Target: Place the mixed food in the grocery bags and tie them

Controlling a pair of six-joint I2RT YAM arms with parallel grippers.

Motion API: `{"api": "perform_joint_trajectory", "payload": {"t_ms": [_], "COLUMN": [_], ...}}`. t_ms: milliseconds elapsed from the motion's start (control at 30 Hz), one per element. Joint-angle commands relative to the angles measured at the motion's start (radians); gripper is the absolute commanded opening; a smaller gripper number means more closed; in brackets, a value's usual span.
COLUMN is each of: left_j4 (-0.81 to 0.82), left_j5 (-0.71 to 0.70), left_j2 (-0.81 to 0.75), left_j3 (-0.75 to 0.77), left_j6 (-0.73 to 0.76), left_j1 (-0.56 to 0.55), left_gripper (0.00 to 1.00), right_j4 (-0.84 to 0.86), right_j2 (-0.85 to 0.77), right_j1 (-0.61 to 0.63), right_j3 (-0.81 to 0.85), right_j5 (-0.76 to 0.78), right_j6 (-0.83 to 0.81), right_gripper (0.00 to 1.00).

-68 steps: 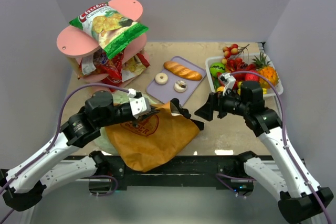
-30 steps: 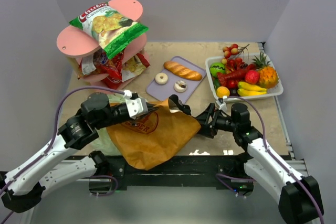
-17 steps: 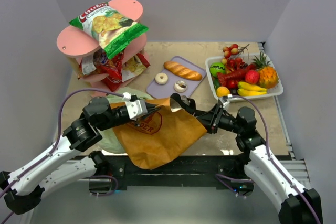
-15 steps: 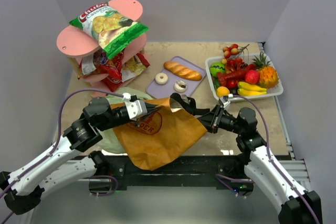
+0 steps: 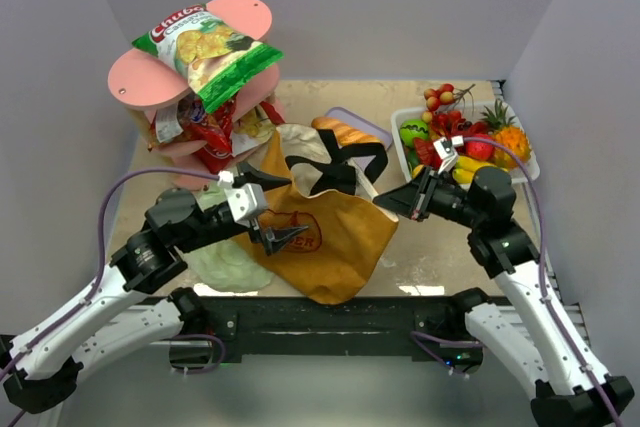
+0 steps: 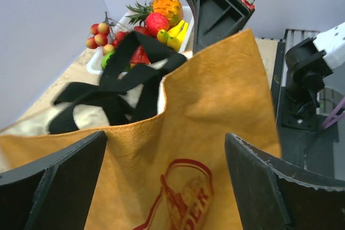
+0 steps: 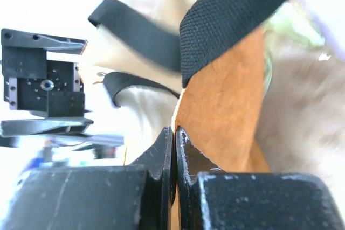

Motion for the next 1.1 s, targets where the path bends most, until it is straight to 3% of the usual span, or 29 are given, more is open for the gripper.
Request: {"api": "perform_joint_trajectory", "payload": {"t_ms": [0,233,500,667,900,1067], "left_j4": [0.019,0.028,-0.041,-0.053,-0.073,-0.070], "left_j5": [-0.019,-0.171,-0.404,-0.432,-0.532,-0.564], "left_j2": [-0.015,0.005,0.043,0.101,0.131,0.071], "left_j3": [0.075,0.187,0.259,0.256,0.222,0.161], "left_j6": [-0.114,-0.303,-0.318,-0.366,-0.384,-0.360], "left_j1": [0.000,0.000,0.000,0.000,0.000,0.000], "left_gripper": [1.00,1.00,1.00,1.00,1.00,1.00], "right_j4": [-0.147,-0.192,-0.222,-0.261,-0.290,-0.297], "right_j2": [0.017,0.037,0.059,0.036,-0.006,-0.050], "right_j1": [-0.001,-0.003,-0.001,-0.001,-0.001,-0.001], "right_j3": [0.166,0.274,0.401,0.435,0.337,0.297], "right_j5": [0.053,0.013,-0.054,-0.079,-0.007,0.019], "right_j6": [-0.350,-0.550,-0.700,-0.771,-0.803,-0.803], "right_gripper": [0.00,0.00,0.00,0.00,0.00,0.00]}}
